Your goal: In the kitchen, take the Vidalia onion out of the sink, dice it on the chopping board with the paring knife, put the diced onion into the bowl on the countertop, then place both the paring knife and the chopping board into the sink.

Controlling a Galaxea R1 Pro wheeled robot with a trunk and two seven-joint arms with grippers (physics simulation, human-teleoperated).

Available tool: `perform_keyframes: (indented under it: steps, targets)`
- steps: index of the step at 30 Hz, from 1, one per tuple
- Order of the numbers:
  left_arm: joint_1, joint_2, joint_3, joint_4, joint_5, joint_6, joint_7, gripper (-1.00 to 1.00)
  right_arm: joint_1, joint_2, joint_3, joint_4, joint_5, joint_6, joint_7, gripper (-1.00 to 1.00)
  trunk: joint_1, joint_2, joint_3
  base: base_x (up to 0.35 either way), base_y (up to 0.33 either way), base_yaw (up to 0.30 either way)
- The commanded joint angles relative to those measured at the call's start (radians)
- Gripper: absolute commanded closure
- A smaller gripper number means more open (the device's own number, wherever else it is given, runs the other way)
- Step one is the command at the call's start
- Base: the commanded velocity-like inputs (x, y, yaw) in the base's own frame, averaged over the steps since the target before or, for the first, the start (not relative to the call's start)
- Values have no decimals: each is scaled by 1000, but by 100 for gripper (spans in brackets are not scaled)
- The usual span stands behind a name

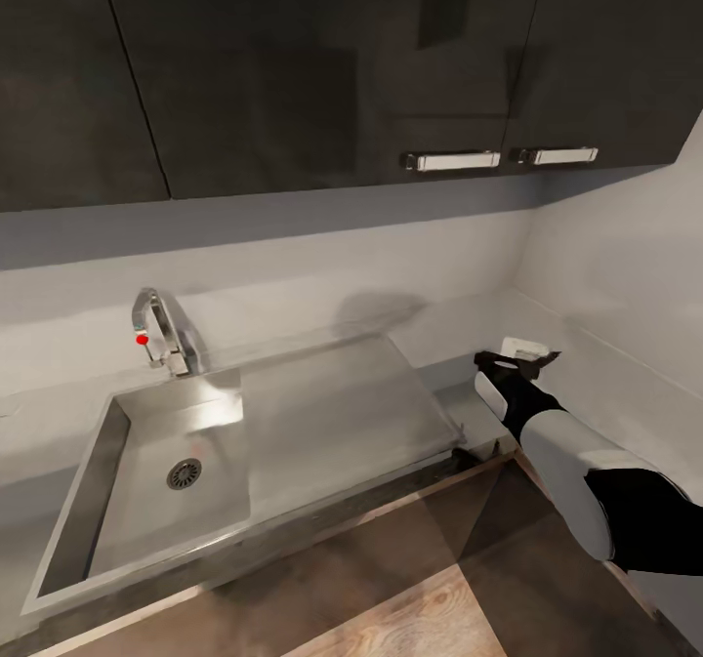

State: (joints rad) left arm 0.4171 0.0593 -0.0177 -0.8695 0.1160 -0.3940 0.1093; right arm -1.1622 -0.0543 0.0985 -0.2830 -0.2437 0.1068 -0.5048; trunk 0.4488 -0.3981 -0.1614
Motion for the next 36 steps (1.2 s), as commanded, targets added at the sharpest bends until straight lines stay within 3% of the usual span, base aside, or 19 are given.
perform_keyframes:
  steps: [1, 12, 21, 27, 36]
  targets:
    - [0, 1, -2, 0, 9, -2, 0, -100, -1, -1, 9, 1, -7, 8, -6, -100, 1, -2, -2, 319, 0, 0]
    - [0, -1, -2, 5, 10, -2, 0, -100, -1, 0, 9, 25, -6, 8, -5, -100, 1, -2, -2, 331, -53, 0]
    - [0, -5, -2, 27, 10, 0, -2, -100, -1, 1, 9, 54, -11, 7, -5, -100, 1, -2, 1, 69, -39, -194]
    - [0, -6, -2, 30, 10, 0, -2, -100, -1, 0, 10, 60, -115, 7, -3, -100, 1, -2, 5, 2, -1, -272]
    - [0, -6, -2, 31, 10, 0, -2, -100, -1, 2, 13, 62, -145, 7, -3, -100, 1, -2, 6, 0, 0, -80]
